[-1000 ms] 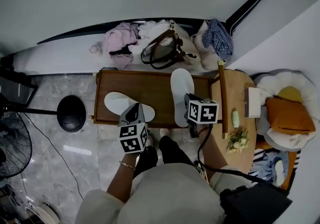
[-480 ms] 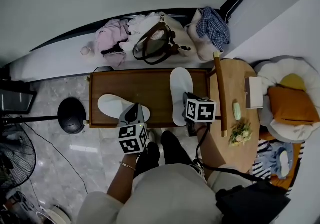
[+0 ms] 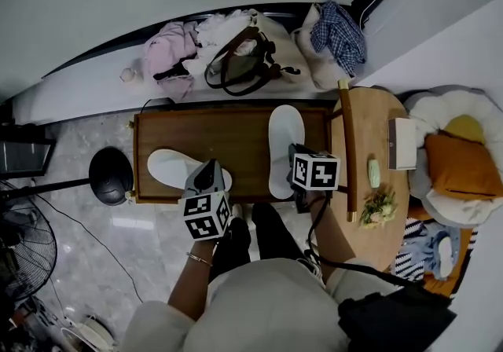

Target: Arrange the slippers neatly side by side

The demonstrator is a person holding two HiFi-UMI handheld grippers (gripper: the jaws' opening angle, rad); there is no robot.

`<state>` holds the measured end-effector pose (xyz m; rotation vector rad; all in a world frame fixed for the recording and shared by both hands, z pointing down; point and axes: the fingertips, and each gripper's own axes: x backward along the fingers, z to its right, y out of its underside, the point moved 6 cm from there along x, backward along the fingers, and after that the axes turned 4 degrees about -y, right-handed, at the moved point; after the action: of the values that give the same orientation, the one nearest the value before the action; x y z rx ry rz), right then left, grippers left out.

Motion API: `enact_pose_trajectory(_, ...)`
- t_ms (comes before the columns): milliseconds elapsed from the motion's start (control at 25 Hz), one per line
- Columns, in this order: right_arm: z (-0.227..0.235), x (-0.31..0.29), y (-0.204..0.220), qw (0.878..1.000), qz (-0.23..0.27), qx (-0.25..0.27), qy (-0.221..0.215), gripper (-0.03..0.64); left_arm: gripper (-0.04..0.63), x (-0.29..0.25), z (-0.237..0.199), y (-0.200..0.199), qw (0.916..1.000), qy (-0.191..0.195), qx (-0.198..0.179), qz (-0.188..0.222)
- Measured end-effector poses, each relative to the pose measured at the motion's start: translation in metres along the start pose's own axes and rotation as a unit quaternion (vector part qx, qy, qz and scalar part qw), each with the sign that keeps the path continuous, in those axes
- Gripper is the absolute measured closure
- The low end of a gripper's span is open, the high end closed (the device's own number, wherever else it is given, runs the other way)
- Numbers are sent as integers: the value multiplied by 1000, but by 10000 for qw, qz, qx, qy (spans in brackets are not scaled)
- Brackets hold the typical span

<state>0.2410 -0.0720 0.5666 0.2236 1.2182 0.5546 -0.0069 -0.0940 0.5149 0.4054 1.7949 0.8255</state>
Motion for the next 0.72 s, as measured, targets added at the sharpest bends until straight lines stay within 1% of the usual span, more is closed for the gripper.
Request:
enact_pose_trajectory(160, 3, -9, 3, 9998, -143, 7, -99, 572, 581, -9, 3, 0, 10000, -32, -11, -50)
enact_pose_trajectory(400, 7, -16, 4, 9995, -315, 79, -35, 572, 581, -18, 4, 2, 9999, -54, -11, -133)
enact_pose_trajectory(720, 13, -25, 8, 9989, -444, 101, -74, 572, 581, -28, 10, 6, 9997, -20, -1, -246)
